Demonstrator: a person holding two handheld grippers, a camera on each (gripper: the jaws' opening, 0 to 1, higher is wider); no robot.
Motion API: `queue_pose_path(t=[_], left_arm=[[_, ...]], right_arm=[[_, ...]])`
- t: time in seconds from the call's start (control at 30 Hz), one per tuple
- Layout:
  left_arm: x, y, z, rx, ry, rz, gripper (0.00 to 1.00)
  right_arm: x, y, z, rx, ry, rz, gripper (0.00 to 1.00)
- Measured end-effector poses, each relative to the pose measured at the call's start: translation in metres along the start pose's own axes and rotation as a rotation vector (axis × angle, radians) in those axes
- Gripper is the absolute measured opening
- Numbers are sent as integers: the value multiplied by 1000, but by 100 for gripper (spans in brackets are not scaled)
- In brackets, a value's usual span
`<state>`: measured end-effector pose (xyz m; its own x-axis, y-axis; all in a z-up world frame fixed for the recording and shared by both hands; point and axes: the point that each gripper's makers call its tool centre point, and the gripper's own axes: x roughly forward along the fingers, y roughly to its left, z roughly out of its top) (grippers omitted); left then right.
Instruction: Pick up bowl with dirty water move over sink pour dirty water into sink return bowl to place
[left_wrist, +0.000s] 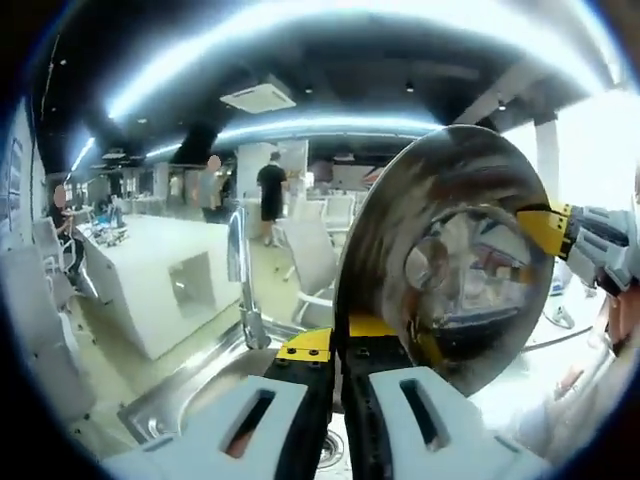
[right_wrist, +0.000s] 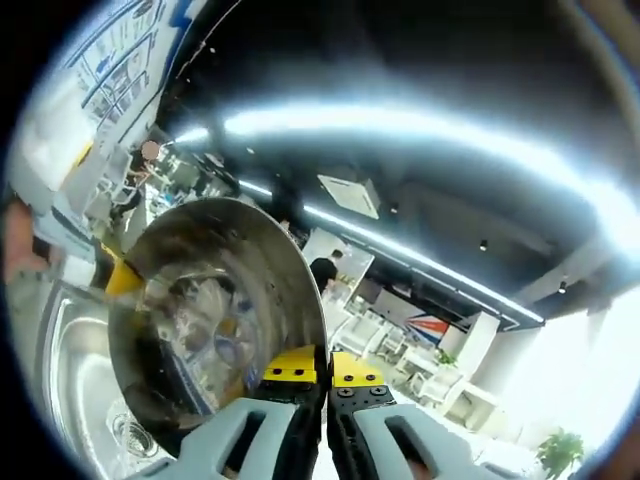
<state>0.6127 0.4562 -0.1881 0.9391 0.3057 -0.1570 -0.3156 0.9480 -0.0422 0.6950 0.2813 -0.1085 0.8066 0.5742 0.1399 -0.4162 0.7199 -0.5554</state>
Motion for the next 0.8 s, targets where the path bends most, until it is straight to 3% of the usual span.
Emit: queue_pose_path(t=[0.27,0.8], left_arm=[[-4,-2,6,16,-25,13,0],[-12,-6,34,47,-132,37,0]], right_arm=[[-1,-4,4,6,-10,-6,0],[-6,-21,25,-7,-97,-58,0]])
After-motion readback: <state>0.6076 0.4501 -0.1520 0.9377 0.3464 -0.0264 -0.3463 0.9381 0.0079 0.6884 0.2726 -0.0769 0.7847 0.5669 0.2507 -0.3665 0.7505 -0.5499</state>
